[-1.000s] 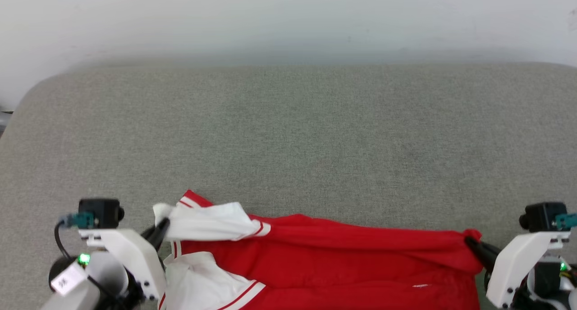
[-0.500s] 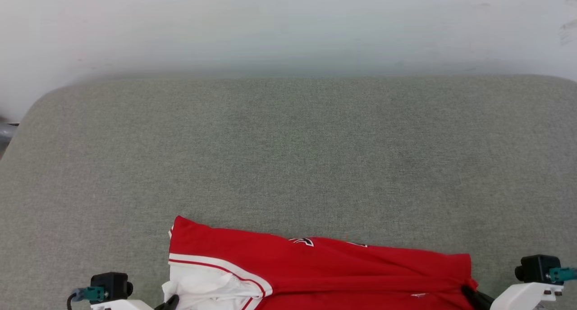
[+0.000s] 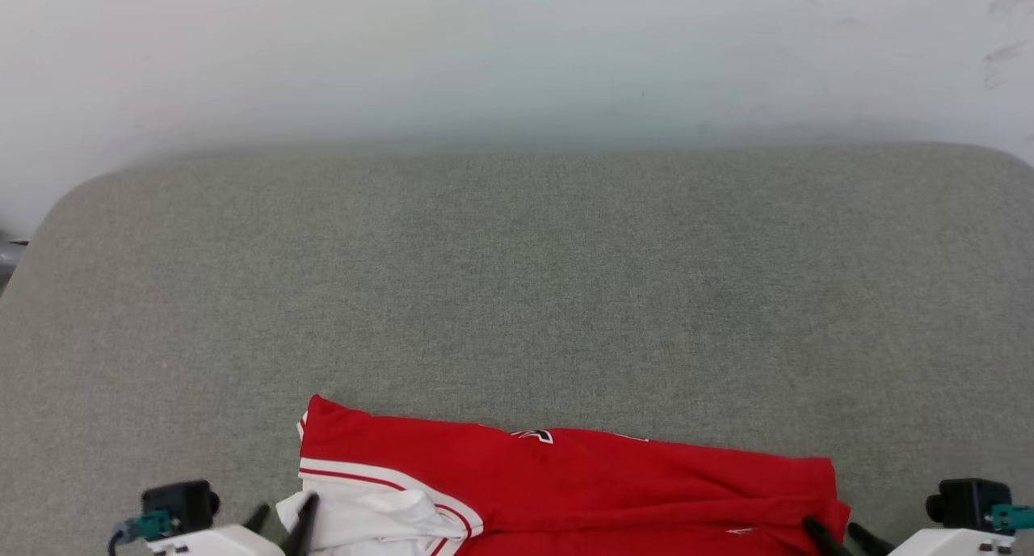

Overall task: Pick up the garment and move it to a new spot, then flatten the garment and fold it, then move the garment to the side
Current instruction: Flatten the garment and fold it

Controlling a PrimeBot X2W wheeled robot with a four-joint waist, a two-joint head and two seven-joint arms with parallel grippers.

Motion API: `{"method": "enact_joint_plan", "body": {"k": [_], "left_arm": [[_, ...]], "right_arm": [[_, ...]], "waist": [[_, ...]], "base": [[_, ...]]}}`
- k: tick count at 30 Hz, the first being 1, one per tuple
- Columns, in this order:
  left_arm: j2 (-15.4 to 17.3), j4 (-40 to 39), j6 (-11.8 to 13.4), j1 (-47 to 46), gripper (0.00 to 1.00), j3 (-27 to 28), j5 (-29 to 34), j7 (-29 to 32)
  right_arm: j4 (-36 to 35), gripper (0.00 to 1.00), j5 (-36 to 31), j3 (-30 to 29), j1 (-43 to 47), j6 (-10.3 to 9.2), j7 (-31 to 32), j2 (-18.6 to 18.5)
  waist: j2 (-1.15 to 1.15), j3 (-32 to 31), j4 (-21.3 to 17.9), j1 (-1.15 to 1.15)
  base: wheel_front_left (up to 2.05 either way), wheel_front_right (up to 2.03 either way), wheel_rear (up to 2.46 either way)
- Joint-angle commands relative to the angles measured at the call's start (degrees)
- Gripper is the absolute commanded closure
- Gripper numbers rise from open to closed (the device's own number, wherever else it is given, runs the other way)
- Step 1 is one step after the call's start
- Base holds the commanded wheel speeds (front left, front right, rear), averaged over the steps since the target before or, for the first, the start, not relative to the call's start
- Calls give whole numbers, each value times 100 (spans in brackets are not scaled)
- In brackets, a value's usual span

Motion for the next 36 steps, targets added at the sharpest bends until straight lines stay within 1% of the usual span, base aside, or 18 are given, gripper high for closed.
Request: {"method": "enact_joint_plan", "body": {"k": [1,3,5,7,10,13,16,18,21,24,29,34,36], "left_arm": [[-36,-60,69,-131,0,122,81,-262],[-62,-153,48,-140,0,152,223,-591],[-83,-281,87,-189,0,217,353,-903],[-94,-449,164,-236,0,285,529,-1231],[-123,-701,282,-301,0,339,851,-1562],[-182,-1028,391,-375,0,454,1355,-1731],[-323,-1416,476,-392,0,663,1862,-1767],[-473,-1677,485,-358,0,862,2170,-1770],[-661,-1950,431,-239,0,1038,2525,-1762],[-821,-2046,339,-148,0,1135,2722,-1763],[-1023,-2011,193,-88,0,1254,2807,-1763],[-1192,-1842,24,-178,0,1369,2830,-1764],[-1255,-1799,-37,-225,0,1417,2857,-1764]], "right_arm": [[-111,0,-8,-37,64,-4,1,-72],[-236,0,-39,-108,112,-5,42,-166],[-368,0,-58,-217,145,-5,105,-231],[-484,0,-71,-342,178,-5,236,-287],[-629,0,-149,-536,169,-5,482,-413],[-753,0,-238,-676,126,-5,764,-481],[-834,0,-297,-696,12,-4,1043,-494],[-848,0,-366,-653,-36,-5,1167,-504],[-801,0,-430,-583,-104,-5,1300,-459],[-711,0,-473,-471,-135,-5,1371,-398],[-517,0,-484,-237,-220,-5,1365,-304],[-71,0,-385,21,-329,-3,1385,-263],[127,0,-339,149,-308,-2,1482,-222]], "waist": [[0,-49,-20,0],[0,-110,-49,0],[0,-166,-59,0],[0,-202,-56,0],[0,-244,-31,0],[0,-229,35,0],[0,-164,99,0],[0,-100,162,0],[0,0,273,0],[0,104,395,0],[0,305,561,0],[0,466,664,0],[0,482,692,0]], "base": [[0,0,0],[0,0,0],[0,0,0],[0,0,0],[0,0,0],[0,0,0],[0,0,0],[0,0,0],[0,0,0],[0,0,0],[0,0,0],[0,0,0],[0,0,0]]}}
